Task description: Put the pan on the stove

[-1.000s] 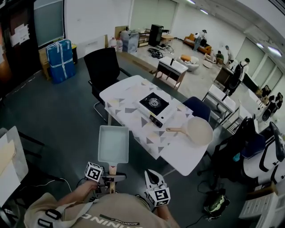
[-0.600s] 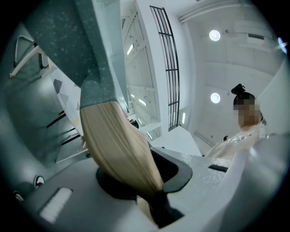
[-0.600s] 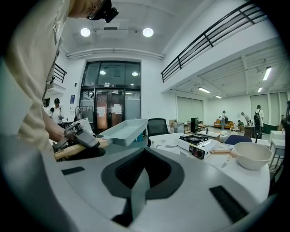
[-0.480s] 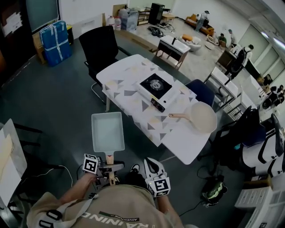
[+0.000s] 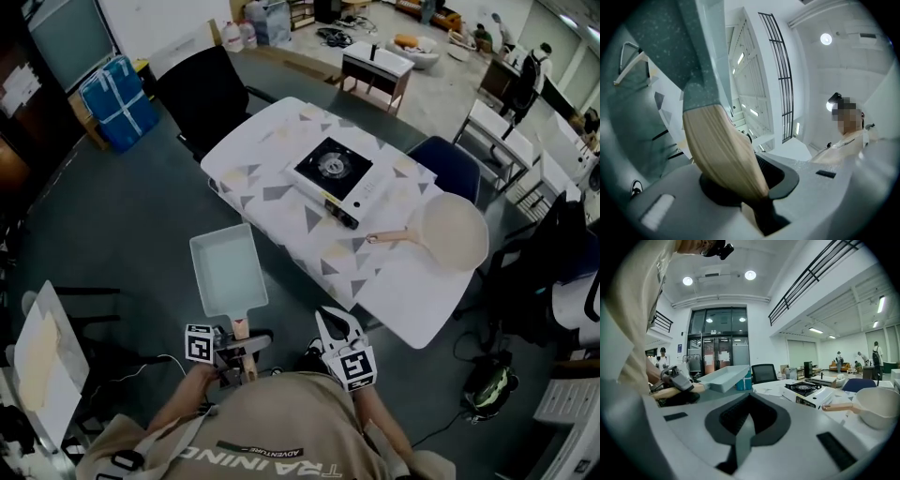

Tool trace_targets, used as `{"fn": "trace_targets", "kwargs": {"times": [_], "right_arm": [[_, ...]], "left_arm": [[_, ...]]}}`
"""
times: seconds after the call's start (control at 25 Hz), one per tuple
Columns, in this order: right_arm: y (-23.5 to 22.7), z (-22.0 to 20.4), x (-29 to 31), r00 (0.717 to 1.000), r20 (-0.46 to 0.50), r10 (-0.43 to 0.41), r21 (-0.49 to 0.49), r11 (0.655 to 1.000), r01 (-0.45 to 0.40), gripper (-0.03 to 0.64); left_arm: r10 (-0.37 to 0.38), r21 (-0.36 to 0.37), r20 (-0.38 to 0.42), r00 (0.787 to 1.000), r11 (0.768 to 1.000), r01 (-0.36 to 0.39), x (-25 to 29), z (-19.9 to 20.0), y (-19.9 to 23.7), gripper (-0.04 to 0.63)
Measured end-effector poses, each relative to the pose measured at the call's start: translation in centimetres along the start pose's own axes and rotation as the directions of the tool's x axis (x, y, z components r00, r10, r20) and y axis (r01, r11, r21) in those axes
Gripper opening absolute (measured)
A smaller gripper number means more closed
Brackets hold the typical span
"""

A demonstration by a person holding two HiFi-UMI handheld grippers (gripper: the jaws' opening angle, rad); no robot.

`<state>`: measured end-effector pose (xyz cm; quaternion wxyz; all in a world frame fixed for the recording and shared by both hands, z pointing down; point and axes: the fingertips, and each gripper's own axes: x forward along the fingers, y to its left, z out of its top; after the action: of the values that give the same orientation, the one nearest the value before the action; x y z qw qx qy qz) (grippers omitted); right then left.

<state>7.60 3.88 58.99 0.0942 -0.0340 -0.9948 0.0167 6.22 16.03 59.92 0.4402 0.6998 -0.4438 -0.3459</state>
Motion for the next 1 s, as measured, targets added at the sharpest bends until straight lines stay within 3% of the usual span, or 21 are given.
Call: {"fn": "trace_targets", "kwargs": {"times": [0.32,0.6,0.84,1.0], "right_arm": [[-5.1,1.3,3.3,0.998,0.013,0.060,-0.016,0.998,-0.059,0.000],[-5.2,0.3,3.7,0.996,0.019,0.086,0.000,0.996,-0.086,0.000],[-5.2,-1.5,4.1,0.996,-0.029,0.088,0.061,0.994,-0.086,0.000],[-6.1,-2.5,6.1,0.994,-0.055,0.096,0.045,0.995,-0.094,0.000]], "left_arm": [[0.020,0.007,0.034,0.999,1.000,-0.020,2.8,2.7,1.1,0.081],[0.009,0.016,0.089,0.996,1.000,-0.010,3.2,3.5,1.0,0.081],[0.001,-0.023,0.095,0.995,1.000,0.002,2.9,3.6,1.4,0.081],[-0.006,-0.025,0.077,0.997,1.000,0.008,2.6,5.2,2.6,0.081]]}}
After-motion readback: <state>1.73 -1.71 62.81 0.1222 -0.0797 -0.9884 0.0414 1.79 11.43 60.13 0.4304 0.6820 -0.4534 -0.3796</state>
